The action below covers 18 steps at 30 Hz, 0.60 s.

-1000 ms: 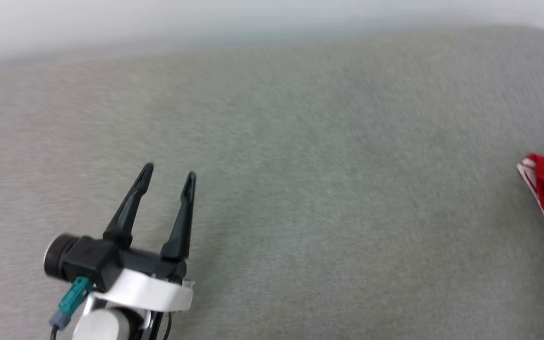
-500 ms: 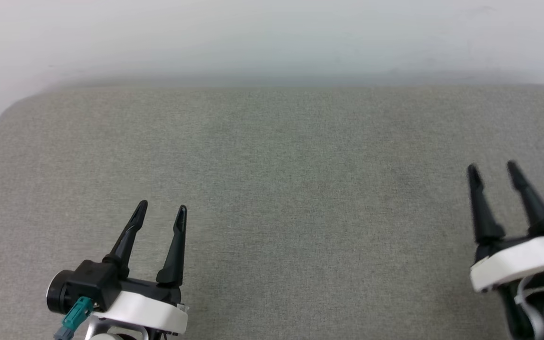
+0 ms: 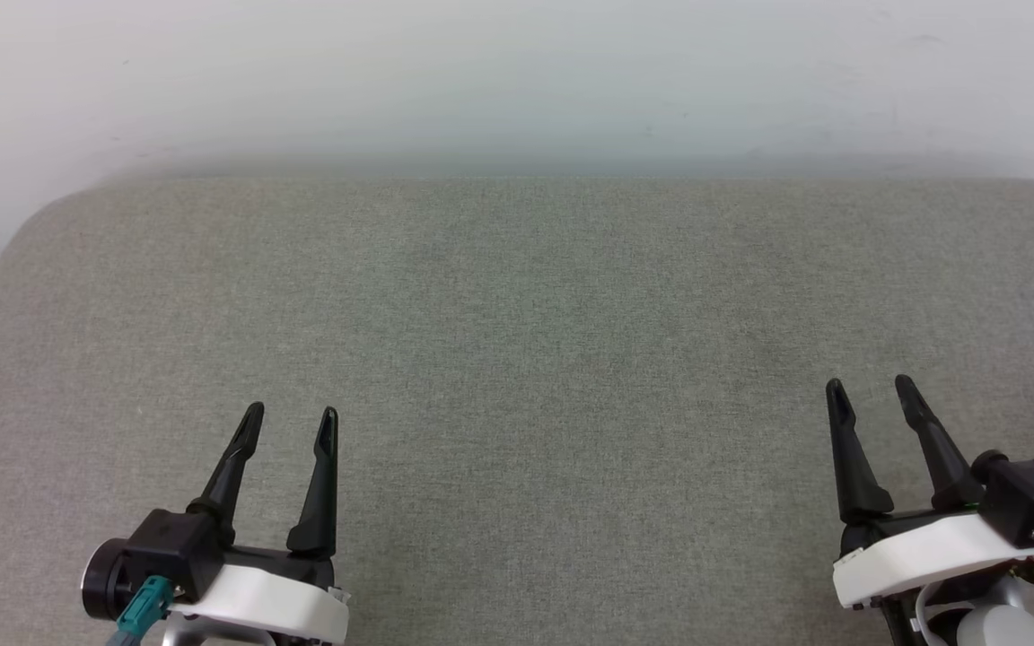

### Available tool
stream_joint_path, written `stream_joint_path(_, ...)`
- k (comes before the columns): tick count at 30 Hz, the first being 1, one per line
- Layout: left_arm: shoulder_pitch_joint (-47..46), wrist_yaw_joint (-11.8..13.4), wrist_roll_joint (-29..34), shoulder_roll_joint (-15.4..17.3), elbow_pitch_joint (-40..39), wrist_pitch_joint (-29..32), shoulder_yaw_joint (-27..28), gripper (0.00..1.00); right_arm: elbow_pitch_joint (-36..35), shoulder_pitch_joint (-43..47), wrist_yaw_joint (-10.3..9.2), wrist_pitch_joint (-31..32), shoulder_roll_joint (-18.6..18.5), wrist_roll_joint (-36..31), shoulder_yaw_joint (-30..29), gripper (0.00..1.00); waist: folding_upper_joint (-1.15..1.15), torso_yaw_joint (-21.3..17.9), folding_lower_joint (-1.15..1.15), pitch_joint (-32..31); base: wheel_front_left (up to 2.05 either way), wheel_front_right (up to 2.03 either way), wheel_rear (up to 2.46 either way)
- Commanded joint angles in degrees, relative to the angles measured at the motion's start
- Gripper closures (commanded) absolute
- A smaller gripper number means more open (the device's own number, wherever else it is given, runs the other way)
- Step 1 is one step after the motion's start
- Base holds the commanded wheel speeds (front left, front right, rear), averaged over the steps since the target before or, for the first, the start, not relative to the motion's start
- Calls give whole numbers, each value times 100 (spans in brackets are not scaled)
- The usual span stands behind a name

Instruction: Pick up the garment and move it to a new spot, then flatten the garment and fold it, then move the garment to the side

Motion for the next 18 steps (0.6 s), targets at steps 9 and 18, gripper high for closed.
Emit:
stream_joint_path(9,88,-44,44,-134,121,-12,114,0,85,-23,-5,-100,51,103,11,0,0,-19,1,-28,0,0,0)
stream_joint_path(18,71,-50,57,-170,94,-12,179,0,57,32,-5,-144,52,163,61,0,0,-23,1,-20,0,0,0)
